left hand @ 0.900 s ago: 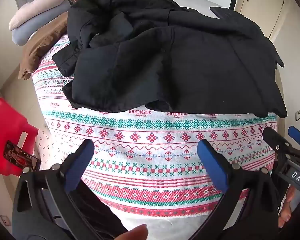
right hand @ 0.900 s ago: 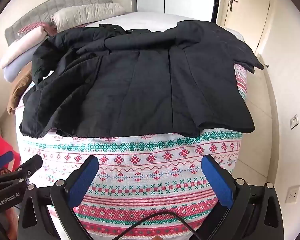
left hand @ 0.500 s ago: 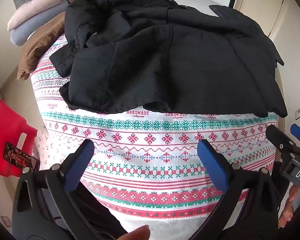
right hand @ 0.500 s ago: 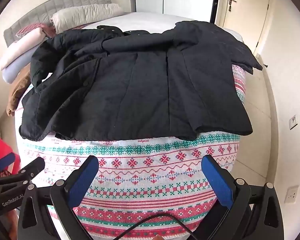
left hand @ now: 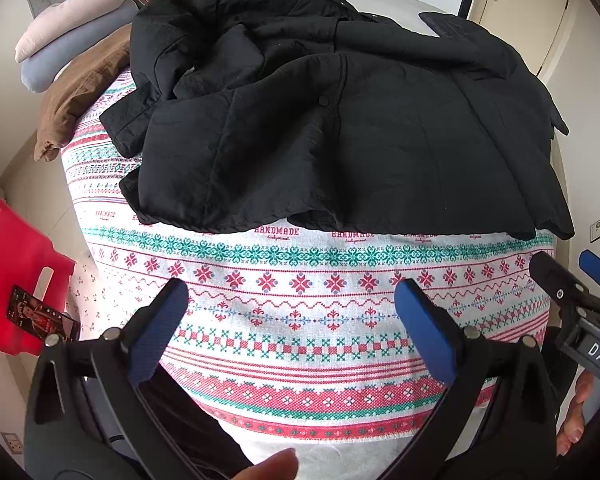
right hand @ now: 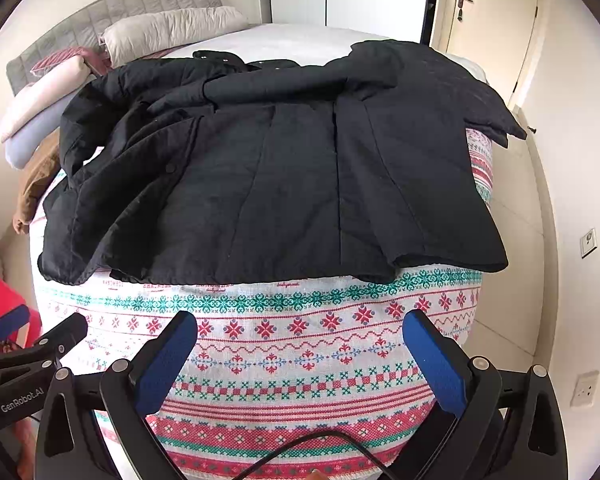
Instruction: Fold large clothes
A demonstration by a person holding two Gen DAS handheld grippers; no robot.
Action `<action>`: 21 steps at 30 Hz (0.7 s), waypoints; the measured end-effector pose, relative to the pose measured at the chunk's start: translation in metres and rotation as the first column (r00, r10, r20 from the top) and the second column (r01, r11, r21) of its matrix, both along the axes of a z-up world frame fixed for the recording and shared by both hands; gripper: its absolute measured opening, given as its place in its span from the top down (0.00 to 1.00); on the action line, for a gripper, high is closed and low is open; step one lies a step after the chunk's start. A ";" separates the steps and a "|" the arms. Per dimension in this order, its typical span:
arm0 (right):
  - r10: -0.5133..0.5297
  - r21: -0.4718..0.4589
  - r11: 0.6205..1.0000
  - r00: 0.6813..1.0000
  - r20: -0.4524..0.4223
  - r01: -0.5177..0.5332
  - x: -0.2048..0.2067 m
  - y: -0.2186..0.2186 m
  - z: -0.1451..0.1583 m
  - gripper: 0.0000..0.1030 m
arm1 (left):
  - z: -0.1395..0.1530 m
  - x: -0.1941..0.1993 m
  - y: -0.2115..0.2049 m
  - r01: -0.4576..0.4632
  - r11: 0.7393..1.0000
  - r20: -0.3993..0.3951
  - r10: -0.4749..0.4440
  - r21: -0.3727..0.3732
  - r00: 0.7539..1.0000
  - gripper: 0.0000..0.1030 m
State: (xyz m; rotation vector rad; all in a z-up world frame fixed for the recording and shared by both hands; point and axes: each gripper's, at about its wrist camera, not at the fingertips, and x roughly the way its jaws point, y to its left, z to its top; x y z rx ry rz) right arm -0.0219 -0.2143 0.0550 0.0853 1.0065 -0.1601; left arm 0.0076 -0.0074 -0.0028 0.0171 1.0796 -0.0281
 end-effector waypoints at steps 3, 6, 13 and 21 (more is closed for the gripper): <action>-0.004 -0.005 1.000 1.000 0.002 0.004 0.000 0.000 0.001 0.00 | 0.002 0.001 0.001 0.001 1.000 0.005 -0.001 -0.003 1.000 0.01; -0.007 -0.005 1.000 1.000 0.005 0.007 -0.001 -0.001 0.003 0.00 | 0.003 0.002 0.001 0.002 1.000 0.005 -0.002 -0.001 1.000 0.01; -0.014 0.002 1.000 1.000 0.009 0.014 -0.001 -0.005 0.005 0.00 | 0.005 0.002 0.000 0.005 1.000 0.008 -0.005 0.001 1.000 0.01; -0.015 0.004 1.000 1.000 0.010 0.015 -0.001 -0.006 0.005 0.00 | 0.010 0.003 -0.002 0.006 1.000 0.014 -0.006 0.001 1.000 0.01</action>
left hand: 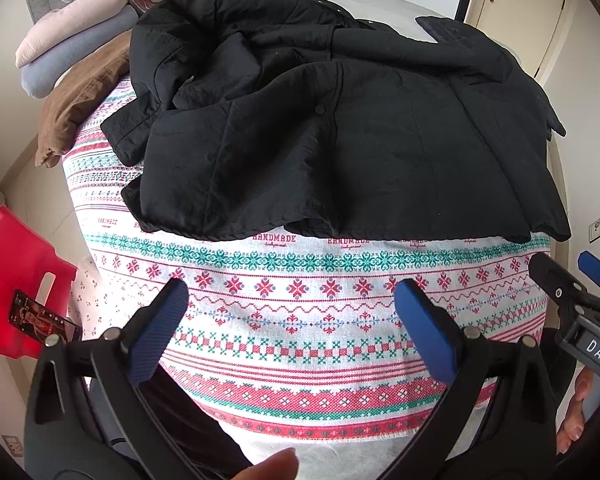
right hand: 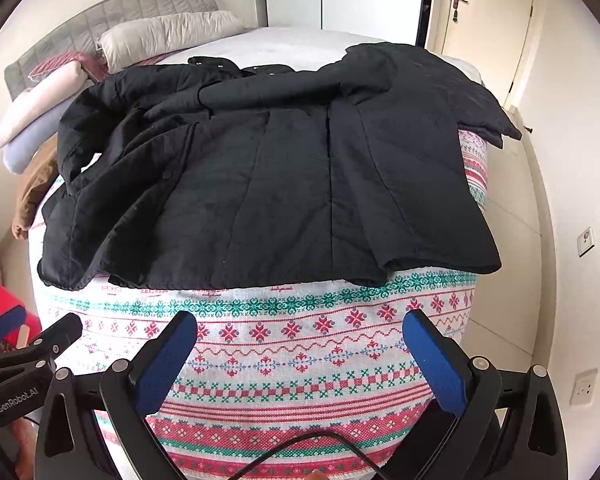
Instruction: Fold large clothes
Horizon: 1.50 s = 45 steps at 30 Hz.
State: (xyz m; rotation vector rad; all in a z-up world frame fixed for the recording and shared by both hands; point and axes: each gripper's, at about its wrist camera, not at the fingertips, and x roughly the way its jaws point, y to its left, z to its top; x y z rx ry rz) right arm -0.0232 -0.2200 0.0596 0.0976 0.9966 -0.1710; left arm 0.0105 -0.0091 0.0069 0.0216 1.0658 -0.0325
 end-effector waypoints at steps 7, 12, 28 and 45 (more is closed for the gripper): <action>0.003 -0.002 1.000 1.000 -0.006 -0.003 0.001 0.000 -0.001 0.00 | 0.000 0.001 -0.001 0.000 1.000 -0.003 0.000 0.000 1.000 0.01; 0.004 -0.003 1.000 1.000 -0.006 -0.004 0.001 0.001 -0.001 0.00 | 0.001 0.001 -0.001 0.001 1.000 -0.004 -0.001 -0.002 1.000 0.01; 0.010 -0.015 1.000 1.000 -0.008 -0.010 0.001 0.003 -0.001 0.00 | 0.002 0.002 0.002 0.003 1.000 0.001 -0.003 -0.009 1.000 0.01; 0.014 -0.010 1.000 1.000 -0.016 -0.014 0.007 0.001 -0.006 0.00 | -0.006 0.005 0.004 -0.008 1.000 -0.006 0.008 0.001 1.000 0.01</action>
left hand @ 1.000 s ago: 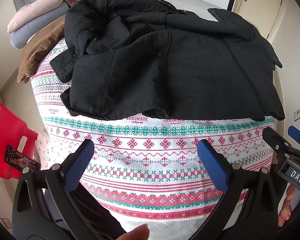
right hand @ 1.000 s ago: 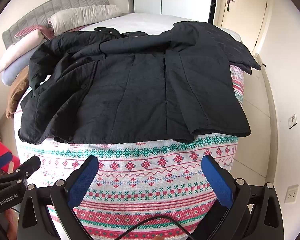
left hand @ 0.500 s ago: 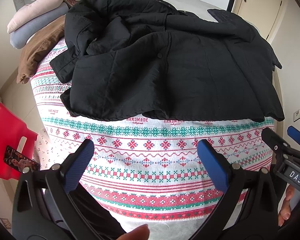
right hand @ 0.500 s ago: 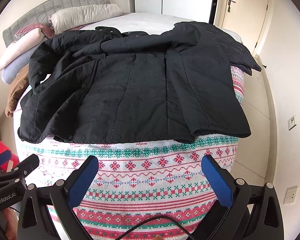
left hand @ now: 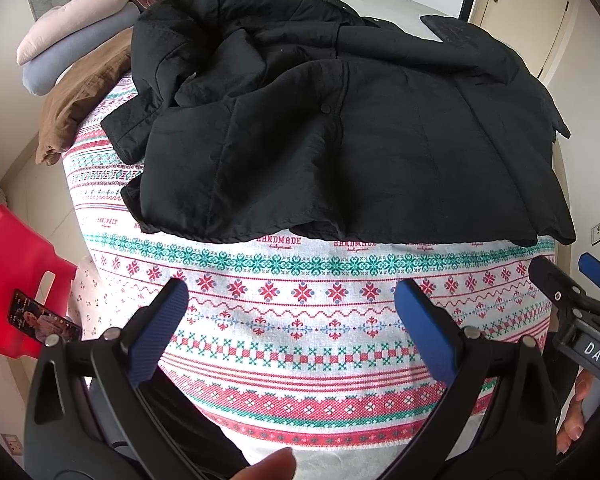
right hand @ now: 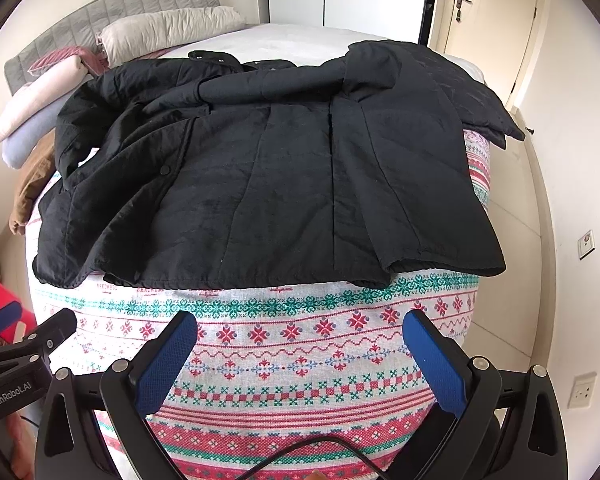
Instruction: Fold large clothes
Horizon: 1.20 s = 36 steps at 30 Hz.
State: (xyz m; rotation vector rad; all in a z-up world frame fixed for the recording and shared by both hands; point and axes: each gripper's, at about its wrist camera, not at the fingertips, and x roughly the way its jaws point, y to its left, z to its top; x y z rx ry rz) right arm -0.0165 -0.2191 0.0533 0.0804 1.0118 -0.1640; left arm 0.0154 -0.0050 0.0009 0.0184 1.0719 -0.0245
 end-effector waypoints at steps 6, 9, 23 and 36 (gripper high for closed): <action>0.013 -0.003 1.000 1.000 0.013 -0.013 0.001 -0.001 0.001 0.00 | -0.001 0.003 -0.003 -0.006 1.000 -0.007 0.006 0.007 1.000 0.01; 0.019 -0.009 1.000 1.000 0.018 -0.019 0.002 -0.002 0.001 0.00 | 0.000 0.003 -0.003 -0.019 1.000 0.006 0.018 0.025 1.000 0.01; 0.031 -0.064 0.997 1.000 -0.002 -0.031 0.026 -0.030 0.003 0.00 | 0.000 0.018 0.018 0.027 0.999 0.060 -0.028 0.024 0.998 0.01; 0.057 0.139 0.989 0.998 -0.013 -0.054 0.046 -0.144 0.008 0.00 | -0.015 0.070 0.188 -0.025 0.943 0.021 0.034 -0.333 0.999 0.01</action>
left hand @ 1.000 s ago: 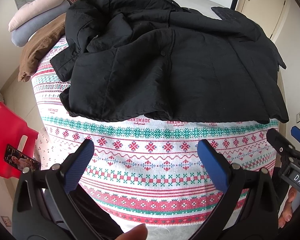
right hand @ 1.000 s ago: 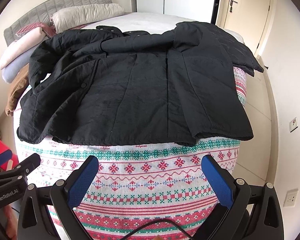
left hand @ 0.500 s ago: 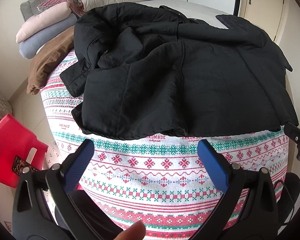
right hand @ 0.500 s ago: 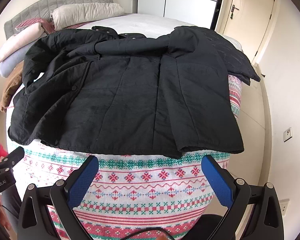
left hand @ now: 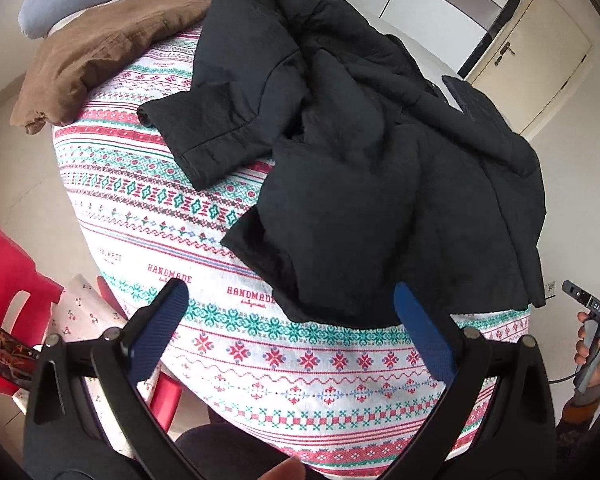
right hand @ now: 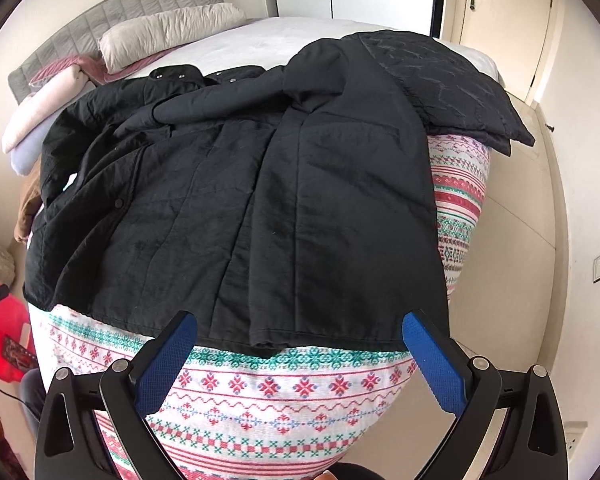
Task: Fold large clothes
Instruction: 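Grasp the coat hem with both grippers and lift it to spread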
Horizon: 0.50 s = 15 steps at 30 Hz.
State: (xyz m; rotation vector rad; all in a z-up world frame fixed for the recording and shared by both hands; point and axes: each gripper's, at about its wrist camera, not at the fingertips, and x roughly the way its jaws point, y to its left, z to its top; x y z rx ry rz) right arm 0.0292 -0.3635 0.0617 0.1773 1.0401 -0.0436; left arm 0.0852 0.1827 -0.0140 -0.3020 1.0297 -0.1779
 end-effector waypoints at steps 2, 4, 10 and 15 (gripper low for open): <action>-0.029 0.067 0.997 1.000 0.006 0.029 0.003 -0.023 -0.002 0.00 | -0.007 0.011 0.009 0.042 0.998 0.041 -0.040 -0.046 0.998 0.01; -0.066 0.096 0.993 0.998 0.009 0.065 0.007 -0.041 -0.008 0.00 | -0.015 0.022 0.011 0.091 0.995 0.076 -0.088 -0.045 0.993 0.01; -0.137 0.099 0.986 0.991 -0.008 0.137 0.011 -0.071 -0.032 0.00 | -0.042 0.038 0.004 0.113 0.993 0.010 -0.113 -0.022 0.994 0.09; -0.112 0.119 0.987 0.994 0.008 0.110 -0.005 -0.076 -0.038 0.01 | -0.037 0.014 -0.003 0.185 0.972 0.053 -0.194 0.148 0.979 0.09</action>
